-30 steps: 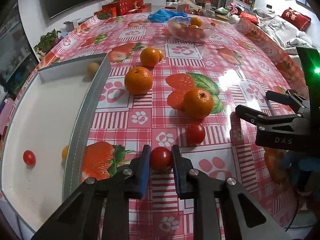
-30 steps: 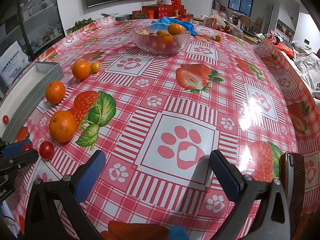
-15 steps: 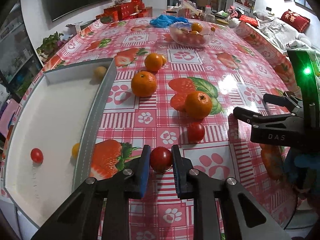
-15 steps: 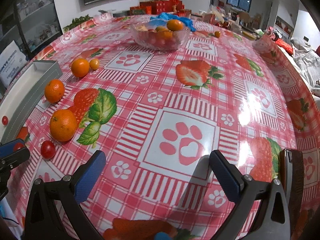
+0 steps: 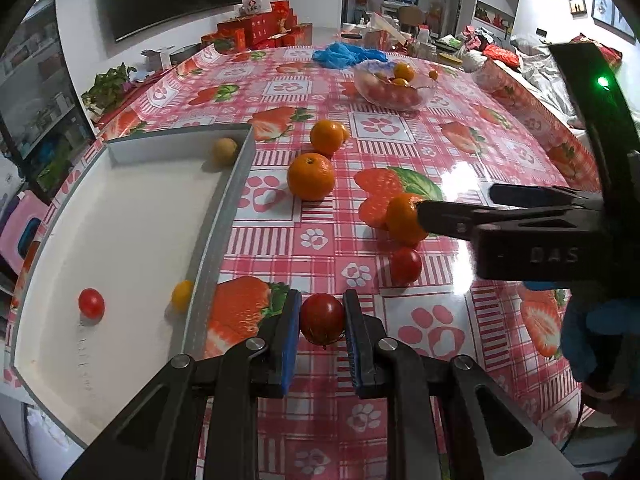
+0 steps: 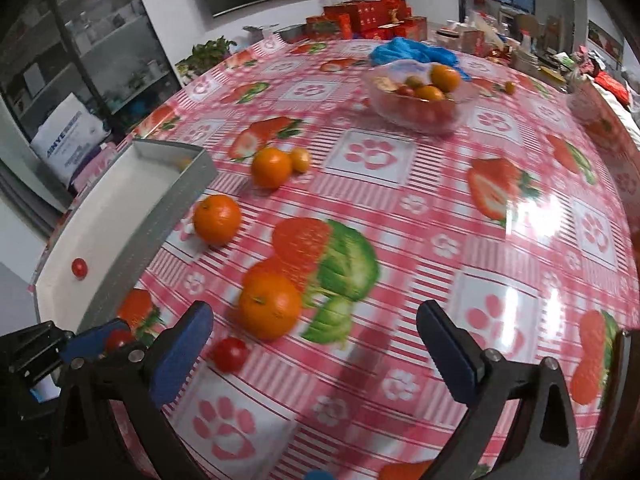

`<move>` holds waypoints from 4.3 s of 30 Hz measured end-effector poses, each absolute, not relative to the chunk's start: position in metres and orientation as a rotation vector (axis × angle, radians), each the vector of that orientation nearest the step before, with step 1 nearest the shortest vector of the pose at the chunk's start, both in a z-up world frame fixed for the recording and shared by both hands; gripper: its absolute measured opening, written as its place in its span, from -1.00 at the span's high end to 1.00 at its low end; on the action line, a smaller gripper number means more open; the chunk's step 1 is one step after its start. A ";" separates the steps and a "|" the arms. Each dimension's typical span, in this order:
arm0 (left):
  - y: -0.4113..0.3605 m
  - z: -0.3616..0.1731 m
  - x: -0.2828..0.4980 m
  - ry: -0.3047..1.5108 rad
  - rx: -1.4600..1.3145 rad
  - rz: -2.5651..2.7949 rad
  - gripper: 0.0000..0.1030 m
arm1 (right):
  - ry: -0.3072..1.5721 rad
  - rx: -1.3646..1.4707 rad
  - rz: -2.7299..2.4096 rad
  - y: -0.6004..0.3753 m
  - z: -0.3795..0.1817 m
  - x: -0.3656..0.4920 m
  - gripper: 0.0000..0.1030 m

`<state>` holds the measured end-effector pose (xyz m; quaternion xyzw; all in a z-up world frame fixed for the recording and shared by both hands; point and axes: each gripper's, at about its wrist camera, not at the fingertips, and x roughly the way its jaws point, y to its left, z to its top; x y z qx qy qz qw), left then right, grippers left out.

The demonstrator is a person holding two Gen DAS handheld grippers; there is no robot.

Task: Organize fruits
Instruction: 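Grasp an orange mandarin with the right gripper while the left holds the tomato, then carry the tomato and mandarin over the white tray with both grippers, then open both grippers over the tray, dropping the tomato and mandarin, then move both grippers back over the remaining fruits on the tablecloth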

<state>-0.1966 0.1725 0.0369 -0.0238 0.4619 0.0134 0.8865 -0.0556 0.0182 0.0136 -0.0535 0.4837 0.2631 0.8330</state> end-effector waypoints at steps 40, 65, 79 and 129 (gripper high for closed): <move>0.274 0.071 -0.219 0.815 -0.192 0.150 0.57 | 1.048 -0.165 0.689 0.101 0.057 -0.059 0.22; 0.333 0.063 -0.211 0.806 -0.260 0.230 0.57 | 1.040 -0.237 0.800 0.182 0.066 -0.070 0.22; 0.348 0.053 -0.205 0.815 -0.294 0.240 0.57 | 1.064 -0.272 0.824 0.210 0.054 -0.069 0.22; 0.341 0.045 -0.207 0.861 -0.268 0.305 -0.73 | 1.006 -0.292 0.769 0.182 0.060 -0.069 -0.99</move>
